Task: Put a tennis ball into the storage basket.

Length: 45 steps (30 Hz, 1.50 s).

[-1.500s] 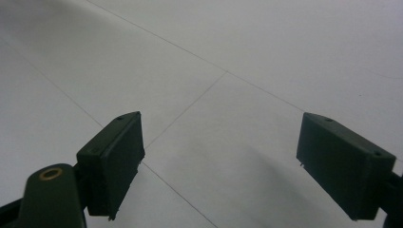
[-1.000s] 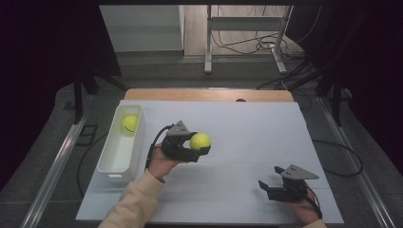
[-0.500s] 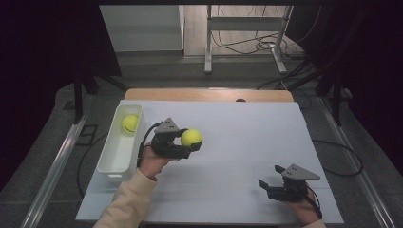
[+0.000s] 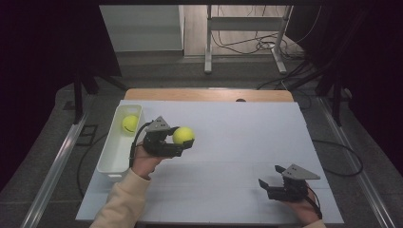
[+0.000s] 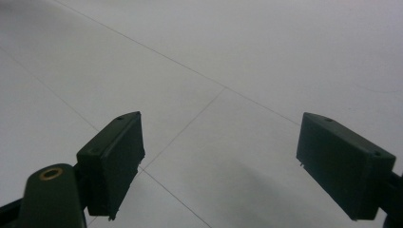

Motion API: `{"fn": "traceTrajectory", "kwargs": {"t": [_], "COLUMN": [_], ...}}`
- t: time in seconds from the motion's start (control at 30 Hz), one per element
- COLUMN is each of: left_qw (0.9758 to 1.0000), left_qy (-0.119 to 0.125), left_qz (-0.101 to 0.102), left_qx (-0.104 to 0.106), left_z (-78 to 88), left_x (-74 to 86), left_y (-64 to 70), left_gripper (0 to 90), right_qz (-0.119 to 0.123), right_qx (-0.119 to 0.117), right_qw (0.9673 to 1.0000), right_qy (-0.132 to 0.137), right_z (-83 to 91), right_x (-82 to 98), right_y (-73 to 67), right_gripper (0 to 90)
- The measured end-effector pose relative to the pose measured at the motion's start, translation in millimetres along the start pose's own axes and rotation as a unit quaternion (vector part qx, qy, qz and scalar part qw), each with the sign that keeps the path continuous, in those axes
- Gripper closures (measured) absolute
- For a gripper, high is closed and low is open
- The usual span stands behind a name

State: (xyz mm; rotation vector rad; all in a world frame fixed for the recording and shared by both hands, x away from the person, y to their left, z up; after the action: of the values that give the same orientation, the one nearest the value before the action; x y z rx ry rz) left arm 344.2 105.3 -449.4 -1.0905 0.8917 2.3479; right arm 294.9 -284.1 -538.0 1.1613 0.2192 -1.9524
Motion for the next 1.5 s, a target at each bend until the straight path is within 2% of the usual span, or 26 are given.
{"fn": "traceTrajectory", "kwargs": {"t": [0.93, 1.5], "left_qw": [0.9988, 0.9961], "left_qy": [0.025, 0.044], "left_qz": [0.024, 0.046], "left_qx": [-0.033, -0.061], "left_z": [31.5, 53.1], "left_x": [4.4, 5.8], "left_y": [-20.1, -41.0], "left_gripper": [26.5, 26.5], "right_qz": [0.000, 0.003], "right_qx": [-0.001, -0.001], "right_qw": [1.0000, 1.0000], "right_qy": [-0.004, -0.007], "right_z": [-1.0, -1.7], "right_x": [1.1, 1.2], "right_y": [-0.3, -0.9], "right_gripper": [16.4, 16.4]}}
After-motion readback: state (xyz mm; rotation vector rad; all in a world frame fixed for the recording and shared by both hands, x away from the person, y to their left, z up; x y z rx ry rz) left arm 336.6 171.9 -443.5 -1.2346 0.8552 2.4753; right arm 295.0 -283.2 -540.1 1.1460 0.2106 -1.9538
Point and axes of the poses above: each handheld gripper's, and its own axes: z roughly backward along the jaws, x roughly out of its underside, y roughly to its right, the point moved 4 cm from there along -z, roughly forward along the jaws, and after that the axes turned 15 degrees about z, right-handed, at the moved point
